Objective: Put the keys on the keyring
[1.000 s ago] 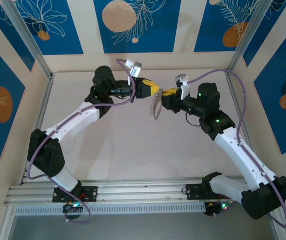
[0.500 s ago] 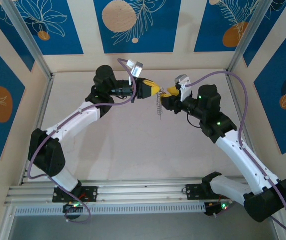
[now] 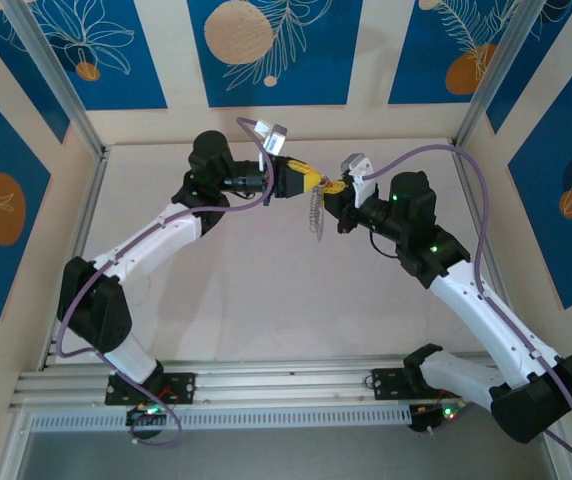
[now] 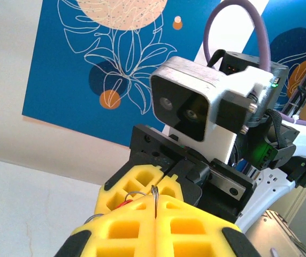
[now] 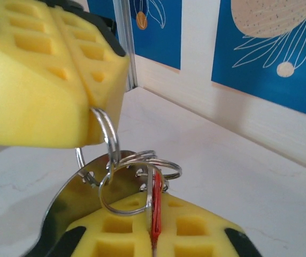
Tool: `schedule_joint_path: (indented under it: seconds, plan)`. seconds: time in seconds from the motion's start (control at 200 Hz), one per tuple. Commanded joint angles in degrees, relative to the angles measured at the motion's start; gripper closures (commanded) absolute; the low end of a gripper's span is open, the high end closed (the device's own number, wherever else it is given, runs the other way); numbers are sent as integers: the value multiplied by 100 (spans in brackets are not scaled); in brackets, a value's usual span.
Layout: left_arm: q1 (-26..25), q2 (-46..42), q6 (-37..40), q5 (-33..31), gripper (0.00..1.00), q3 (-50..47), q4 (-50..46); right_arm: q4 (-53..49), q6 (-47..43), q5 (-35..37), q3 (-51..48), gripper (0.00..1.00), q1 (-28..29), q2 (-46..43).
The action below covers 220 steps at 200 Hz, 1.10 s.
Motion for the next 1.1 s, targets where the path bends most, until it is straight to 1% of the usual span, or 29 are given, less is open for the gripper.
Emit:
schedule_joint_path:
  seconds: [0.0,0.325,0.565,0.91,1.095]
  plan:
    - [-47,19,15,138,100,233,77,-145,-95,169,132,100,19,-81]
    - [-49,2,173,58,100,234,-88,-440,-221,518,222,100,-31,-175]
    - [-53,-16,320,0,100,243,-258,-607,-254,544,307,100,-153,-299]
    - [-48,-33,401,-7,100,234,-366,-871,-320,281,596,100,-202,-190]
    - [-57,-24,428,8,100,235,-386,-1054,-378,112,787,100,-127,-23]
